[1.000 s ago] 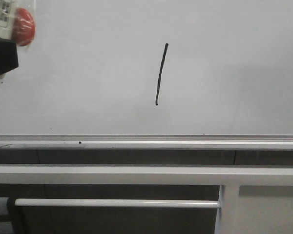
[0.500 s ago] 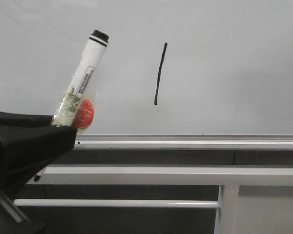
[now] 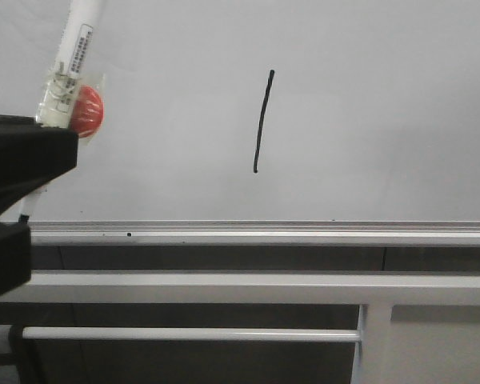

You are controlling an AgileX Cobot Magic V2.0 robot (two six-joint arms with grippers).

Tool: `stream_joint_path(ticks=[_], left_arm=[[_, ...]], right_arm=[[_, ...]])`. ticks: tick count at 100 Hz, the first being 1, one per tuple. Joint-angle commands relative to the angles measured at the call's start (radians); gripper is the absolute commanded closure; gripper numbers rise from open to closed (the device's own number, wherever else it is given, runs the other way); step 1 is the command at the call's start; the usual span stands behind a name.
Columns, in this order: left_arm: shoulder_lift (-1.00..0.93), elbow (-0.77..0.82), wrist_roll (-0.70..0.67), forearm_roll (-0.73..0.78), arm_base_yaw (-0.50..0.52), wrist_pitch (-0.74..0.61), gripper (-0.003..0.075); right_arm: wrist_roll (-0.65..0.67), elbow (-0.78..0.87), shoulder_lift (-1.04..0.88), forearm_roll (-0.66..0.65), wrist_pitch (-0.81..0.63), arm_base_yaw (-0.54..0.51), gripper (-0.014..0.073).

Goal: Write number 1 on whiteboard

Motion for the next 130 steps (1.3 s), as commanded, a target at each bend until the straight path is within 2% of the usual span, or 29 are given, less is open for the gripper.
stream_joint_path(ticks=[1, 26, 79, 130], left_arm=[[-0.033, -0.026, -0.008, 0.023, 0.025, -0.247, 0.0741], [-0.051, -0.041, -0.026, 0.027, 0.093, -0.247, 0.0741], [-0.021, -0.035, -0.138, 0.053, 0.095, -0.247, 0.0741], [-0.010, -0.040, -0.113, 0.082, 0.103, -0.247, 0.0741]], right_arm=[[-0.010, -0.028, 0.008, 0.003, 0.014, -0.005, 0.0657], [-0.010, -0.028, 0.008, 0.003, 0.020, -0.005, 0.0657], [-0.010, -0.028, 0.008, 0.003, 0.023, -0.005, 0.0657], [-0.010, -0.028, 0.008, 0.010, 0.032, -0.005, 0.0657]])
